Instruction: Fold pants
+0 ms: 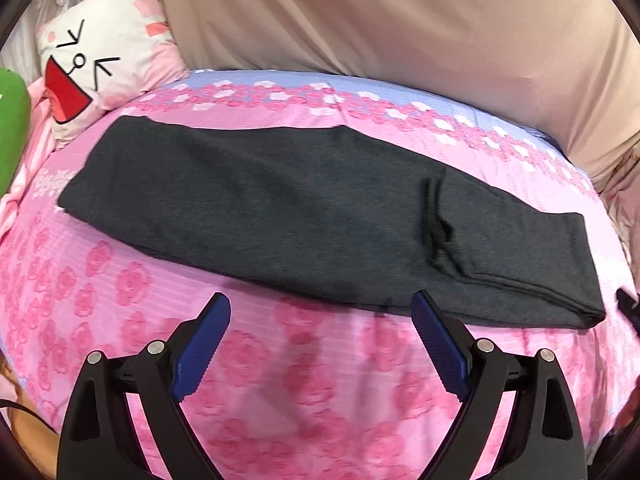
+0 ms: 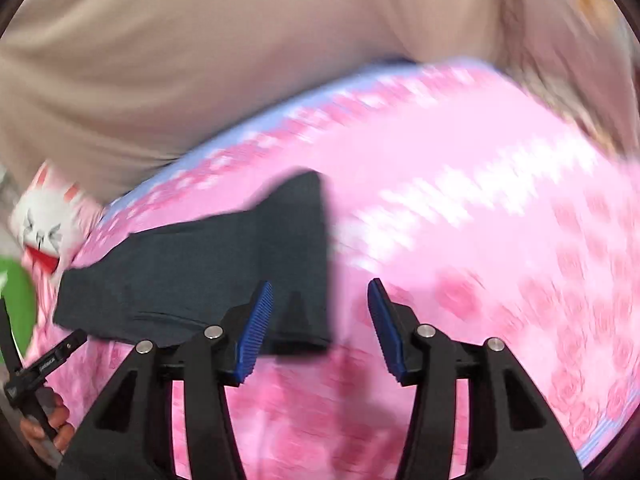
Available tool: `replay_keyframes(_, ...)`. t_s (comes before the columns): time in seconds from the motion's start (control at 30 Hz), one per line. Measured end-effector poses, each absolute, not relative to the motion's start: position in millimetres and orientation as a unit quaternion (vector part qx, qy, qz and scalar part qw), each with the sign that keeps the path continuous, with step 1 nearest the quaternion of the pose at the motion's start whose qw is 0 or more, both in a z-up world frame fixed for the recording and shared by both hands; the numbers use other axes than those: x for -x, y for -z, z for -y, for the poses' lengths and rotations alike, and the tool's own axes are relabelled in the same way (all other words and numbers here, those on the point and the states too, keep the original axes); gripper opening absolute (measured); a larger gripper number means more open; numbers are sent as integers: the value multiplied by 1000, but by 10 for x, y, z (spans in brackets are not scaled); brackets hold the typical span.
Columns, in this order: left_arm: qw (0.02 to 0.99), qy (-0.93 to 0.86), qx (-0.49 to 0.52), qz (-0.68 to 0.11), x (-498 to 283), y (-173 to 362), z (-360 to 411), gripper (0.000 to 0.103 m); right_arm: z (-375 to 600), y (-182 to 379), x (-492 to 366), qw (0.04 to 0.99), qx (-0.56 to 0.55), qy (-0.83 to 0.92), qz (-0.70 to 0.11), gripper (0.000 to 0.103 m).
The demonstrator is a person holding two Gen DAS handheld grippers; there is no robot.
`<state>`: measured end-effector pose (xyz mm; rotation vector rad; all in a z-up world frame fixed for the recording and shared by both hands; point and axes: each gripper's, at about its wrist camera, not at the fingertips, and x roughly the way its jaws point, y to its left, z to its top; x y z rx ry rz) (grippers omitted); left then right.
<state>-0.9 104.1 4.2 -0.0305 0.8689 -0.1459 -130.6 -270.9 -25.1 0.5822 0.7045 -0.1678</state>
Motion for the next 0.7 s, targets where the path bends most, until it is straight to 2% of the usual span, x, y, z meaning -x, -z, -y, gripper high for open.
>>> replay_keyframes(0.23,899,95,6,-428,100,-78,-738,89,2485,526,978,880,-318,22,-353,49)
replay_keyframes(0.27,899,94,3,-427,113,-82,-727,89,2445,510,946,883,-308,26,-352,43)
replay_keyframes(0.3,900,92,0,-427,121,-83,-714,89,2397,505,926,884,-301,20,-356,22)
replay_keyframes(0.33,899,90,-4,-428,120,-81,-691,89,2384,504,912,885,-302,11,-353,16)
replay_keyframes(0.57,904,78,-14,-420,129,-165,-706,89,2466,-176,1204,940,-161,51,-298,11)
replay_keyframes(0.67,903,75,-12,-422,103,-124,-719,90,2545,88,1125,925,-163,55,-338,11)
replay_keyframes(0.7,901,75,-10,-426,86,-98,-711,90,2494,299,1031,911,-153,53,-379,13)
